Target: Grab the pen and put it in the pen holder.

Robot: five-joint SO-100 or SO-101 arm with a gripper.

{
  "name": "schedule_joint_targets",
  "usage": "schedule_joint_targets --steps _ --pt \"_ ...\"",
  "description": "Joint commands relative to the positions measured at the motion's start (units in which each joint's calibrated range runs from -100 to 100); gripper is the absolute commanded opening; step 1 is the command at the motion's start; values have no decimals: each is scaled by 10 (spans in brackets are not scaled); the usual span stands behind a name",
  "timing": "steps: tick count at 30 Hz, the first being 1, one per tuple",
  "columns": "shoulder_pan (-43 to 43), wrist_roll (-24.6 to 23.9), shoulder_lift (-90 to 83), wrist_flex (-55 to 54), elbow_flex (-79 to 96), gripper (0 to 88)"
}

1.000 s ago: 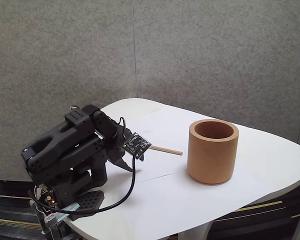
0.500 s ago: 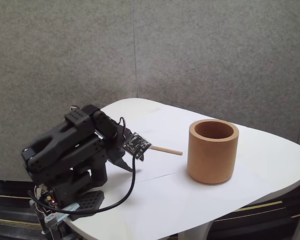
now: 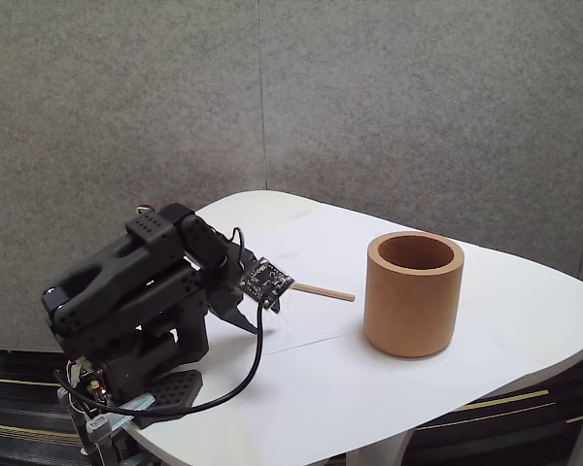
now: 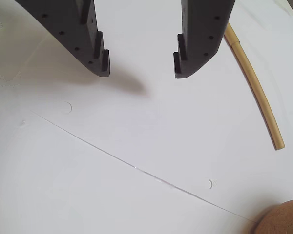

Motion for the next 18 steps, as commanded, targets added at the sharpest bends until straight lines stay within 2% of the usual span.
schedule_joint_targets --steps 1,13,18 --pt "-1 3 -1 3 -4 183" --pt "1 0 3 -3 -15 183" --pt "-1 -1 9 1 -104 183"
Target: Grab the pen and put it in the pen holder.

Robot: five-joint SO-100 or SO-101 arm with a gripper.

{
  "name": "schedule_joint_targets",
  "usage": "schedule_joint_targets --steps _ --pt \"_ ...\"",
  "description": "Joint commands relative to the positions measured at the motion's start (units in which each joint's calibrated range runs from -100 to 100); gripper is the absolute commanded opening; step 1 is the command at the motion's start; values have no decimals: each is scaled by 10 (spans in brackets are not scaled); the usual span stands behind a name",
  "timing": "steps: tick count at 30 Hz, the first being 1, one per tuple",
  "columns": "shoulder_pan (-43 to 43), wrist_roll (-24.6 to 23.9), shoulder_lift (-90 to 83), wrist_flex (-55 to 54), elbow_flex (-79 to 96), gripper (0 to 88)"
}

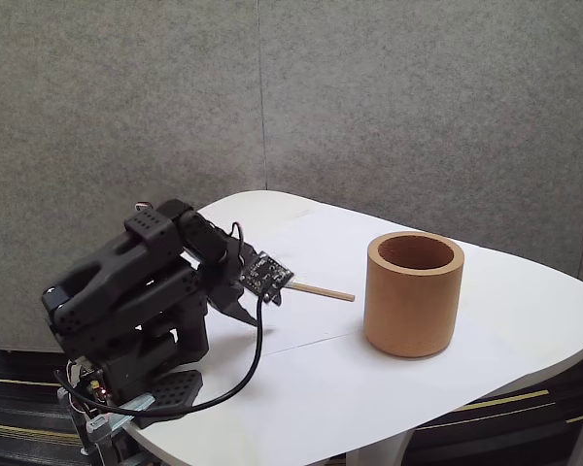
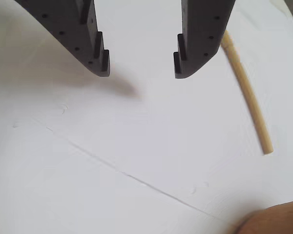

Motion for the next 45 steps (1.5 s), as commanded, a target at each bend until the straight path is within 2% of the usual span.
schedule_joint_targets --steps 1,7,16,20,30,39,45 --pt "2 -1 6 1 -102 183" --pt "2 -1 96 1 -200 183" --pt "1 -1 460 1 -576 183" --pt "-22 -1 602 1 -689 183" --pt "-123 -1 806 -32 -760 183" --pt "-130 4 1011 -42 -898 183" --pt "-144 9 1037 -42 -902 184"
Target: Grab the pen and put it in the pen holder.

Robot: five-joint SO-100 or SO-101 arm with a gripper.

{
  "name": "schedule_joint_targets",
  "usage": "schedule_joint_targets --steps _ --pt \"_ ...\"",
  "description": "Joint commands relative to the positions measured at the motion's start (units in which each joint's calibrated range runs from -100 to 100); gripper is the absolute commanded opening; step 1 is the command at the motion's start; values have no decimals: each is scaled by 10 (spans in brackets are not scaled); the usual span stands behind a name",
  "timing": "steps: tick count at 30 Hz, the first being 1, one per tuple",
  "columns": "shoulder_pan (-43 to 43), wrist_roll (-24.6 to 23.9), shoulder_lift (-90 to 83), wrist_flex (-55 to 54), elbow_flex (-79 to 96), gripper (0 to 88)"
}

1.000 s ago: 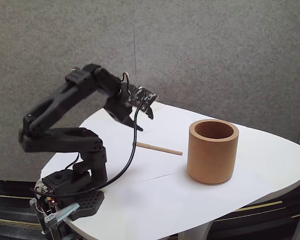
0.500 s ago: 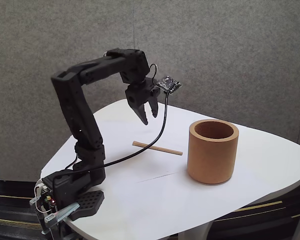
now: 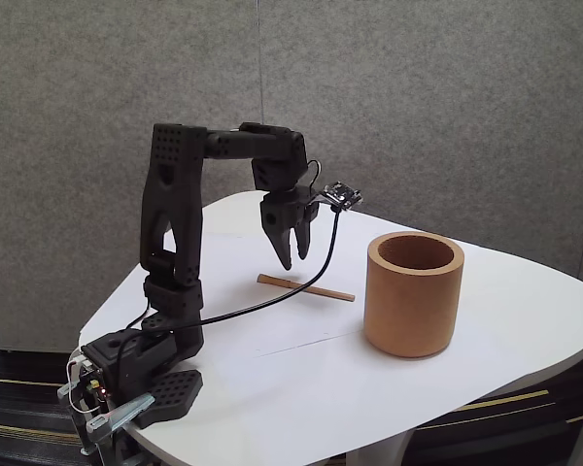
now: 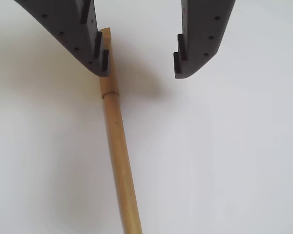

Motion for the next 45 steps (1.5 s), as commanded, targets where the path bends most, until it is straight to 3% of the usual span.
schedule_joint_targets --steps 1,11,18,30,32,35,45 --pt "-14 20 -2 3 -23 183" --pt "-13 92 -8 5 25 183" --pt "-12 94 -9 -2 106 183" --pt "-15 94 -3 -2 99 181" --pt "-16 94 -3 -3 99 148" --pt "-18 93 -2 -3 81 0" --pt "-14 90 -1 3 60 6"
